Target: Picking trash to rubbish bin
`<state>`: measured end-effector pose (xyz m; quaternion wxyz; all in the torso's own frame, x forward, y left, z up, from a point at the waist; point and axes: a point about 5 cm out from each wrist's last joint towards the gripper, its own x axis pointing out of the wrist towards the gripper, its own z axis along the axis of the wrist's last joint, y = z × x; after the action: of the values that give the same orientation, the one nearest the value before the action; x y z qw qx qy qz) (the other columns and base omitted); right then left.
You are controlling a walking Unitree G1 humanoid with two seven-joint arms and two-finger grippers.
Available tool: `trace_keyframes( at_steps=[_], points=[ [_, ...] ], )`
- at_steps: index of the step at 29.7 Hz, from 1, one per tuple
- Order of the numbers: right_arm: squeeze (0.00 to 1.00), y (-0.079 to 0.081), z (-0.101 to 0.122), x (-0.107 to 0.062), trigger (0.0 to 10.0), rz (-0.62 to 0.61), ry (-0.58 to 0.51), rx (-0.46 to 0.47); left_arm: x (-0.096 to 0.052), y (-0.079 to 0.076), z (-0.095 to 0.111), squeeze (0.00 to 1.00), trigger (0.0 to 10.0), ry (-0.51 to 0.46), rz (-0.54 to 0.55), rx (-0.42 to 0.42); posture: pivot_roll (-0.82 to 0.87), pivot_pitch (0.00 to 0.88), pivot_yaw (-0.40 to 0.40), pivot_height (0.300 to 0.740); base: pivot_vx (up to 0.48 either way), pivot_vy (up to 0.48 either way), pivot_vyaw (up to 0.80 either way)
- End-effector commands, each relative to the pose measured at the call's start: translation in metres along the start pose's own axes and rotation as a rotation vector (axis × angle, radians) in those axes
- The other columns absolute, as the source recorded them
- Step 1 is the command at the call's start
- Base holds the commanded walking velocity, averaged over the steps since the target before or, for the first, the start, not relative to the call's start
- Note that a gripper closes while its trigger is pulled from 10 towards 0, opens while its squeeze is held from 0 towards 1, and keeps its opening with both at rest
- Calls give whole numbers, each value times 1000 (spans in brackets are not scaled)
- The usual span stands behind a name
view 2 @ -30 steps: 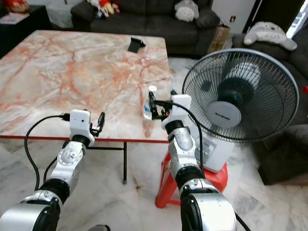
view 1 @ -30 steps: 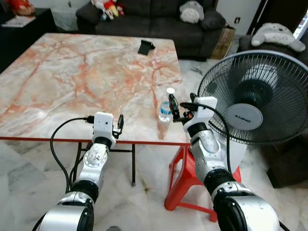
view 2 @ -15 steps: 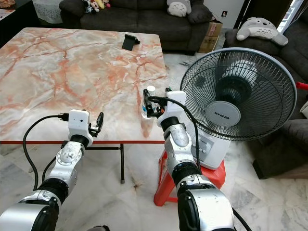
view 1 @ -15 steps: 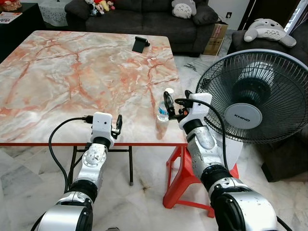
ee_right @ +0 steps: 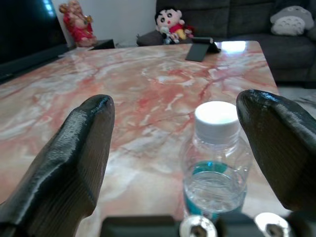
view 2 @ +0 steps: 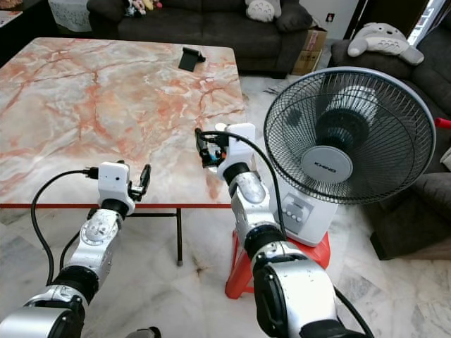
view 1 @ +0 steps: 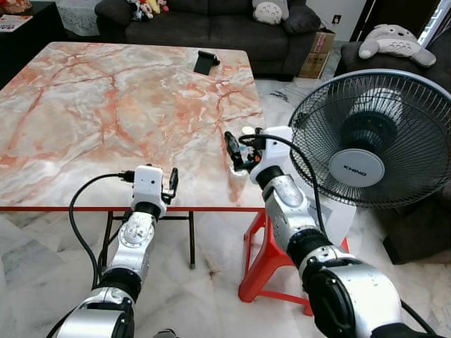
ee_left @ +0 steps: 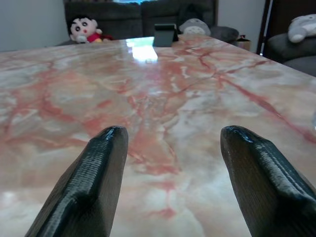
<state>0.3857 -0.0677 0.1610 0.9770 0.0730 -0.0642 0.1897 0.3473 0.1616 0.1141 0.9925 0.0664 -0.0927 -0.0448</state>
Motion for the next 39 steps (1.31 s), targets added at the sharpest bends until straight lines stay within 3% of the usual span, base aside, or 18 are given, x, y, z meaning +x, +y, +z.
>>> trace_keyframes(
  at_steps=[1,7,22,36,37,38,39],
  points=[
    [0,-2,6,4,10000,-6,12,-27,3,-1,6,0,10000,-15,-20,-3,183,136,-93,740,0,0,0],
    [0,-5,20,12,10000,-23,-3,-36,20,4,33,0,10000,-83,-54,48,206,176,-91,740,0,0,0],
    [0,-7,17,11,10000,-54,11,-26,10,-3,40,0,10000,-92,-93,52,227,218,-73,740,0,0,0],
    [0,-2,32,19,10000,-41,-31,-10,2,-9,40,0,10000,-68,-103,34,230,206,-80,740,0,0,0],
    [0,-2,33,19,3686,-39,-30,-14,1,-10,40,0,10000,-66,-105,33,230,207,-82,740,0,0,0],
    [0,-2,33,19,0,-36,-29,-17,1,-10,41,0,10000,-62,-107,32,232,207,-83,740,0,0,0],
    [0,-2,33,19,0,-34,-29,-18,0,-11,40,0,10000,-61,-108,33,232,207,-83,740,0,0,0]
  ],
)
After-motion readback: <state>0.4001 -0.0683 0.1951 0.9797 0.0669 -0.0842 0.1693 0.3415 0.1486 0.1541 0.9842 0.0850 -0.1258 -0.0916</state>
